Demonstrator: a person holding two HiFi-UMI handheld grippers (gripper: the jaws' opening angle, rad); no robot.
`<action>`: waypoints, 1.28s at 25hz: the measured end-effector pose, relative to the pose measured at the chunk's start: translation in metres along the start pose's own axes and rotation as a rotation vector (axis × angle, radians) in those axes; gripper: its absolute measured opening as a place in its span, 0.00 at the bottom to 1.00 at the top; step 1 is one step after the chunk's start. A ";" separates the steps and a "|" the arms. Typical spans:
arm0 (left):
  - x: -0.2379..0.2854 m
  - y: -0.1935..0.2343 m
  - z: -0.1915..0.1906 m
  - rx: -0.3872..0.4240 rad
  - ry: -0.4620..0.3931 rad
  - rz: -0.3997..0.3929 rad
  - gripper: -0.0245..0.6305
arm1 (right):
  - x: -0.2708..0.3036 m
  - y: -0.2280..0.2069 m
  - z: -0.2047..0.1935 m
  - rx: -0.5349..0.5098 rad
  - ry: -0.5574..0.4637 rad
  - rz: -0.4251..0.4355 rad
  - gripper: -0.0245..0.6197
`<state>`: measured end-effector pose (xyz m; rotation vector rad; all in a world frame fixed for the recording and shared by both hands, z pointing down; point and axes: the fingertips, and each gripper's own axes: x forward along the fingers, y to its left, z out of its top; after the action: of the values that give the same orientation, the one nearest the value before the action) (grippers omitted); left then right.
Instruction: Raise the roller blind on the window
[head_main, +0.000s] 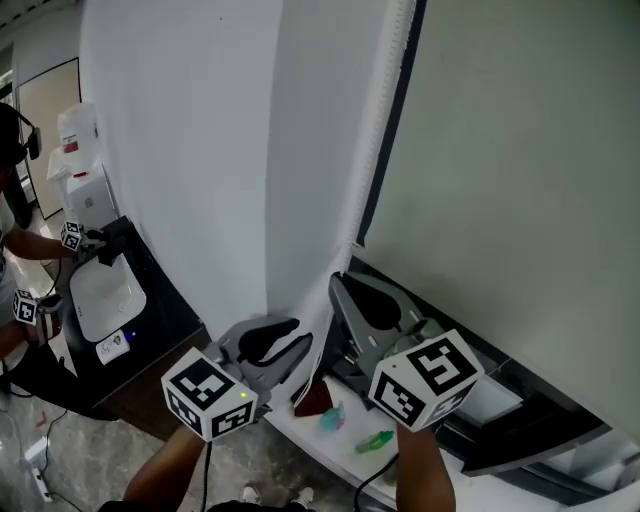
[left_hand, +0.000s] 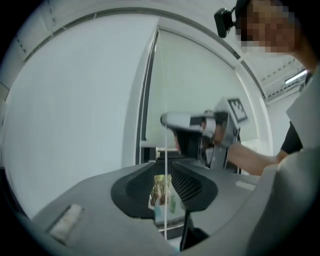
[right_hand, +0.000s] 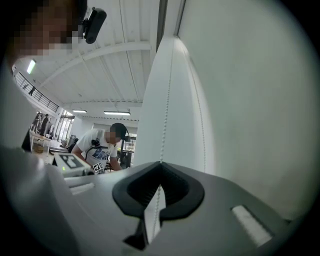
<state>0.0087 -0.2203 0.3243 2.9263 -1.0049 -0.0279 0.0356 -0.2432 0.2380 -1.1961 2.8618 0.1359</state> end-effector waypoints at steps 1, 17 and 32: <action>-0.001 -0.001 0.020 -0.003 -0.036 -0.006 0.21 | 0.000 -0.001 -0.007 0.006 0.013 -0.004 0.05; 0.053 -0.014 0.135 0.129 -0.105 -0.020 0.26 | -0.024 0.011 -0.116 0.162 0.134 -0.022 0.05; 0.060 -0.018 0.139 0.120 -0.095 -0.045 0.07 | -0.031 0.011 -0.155 0.195 0.197 -0.025 0.05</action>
<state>0.0622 -0.2482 0.1847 3.0835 -0.9854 -0.1138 0.0494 -0.2288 0.3955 -1.2695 2.9355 -0.2709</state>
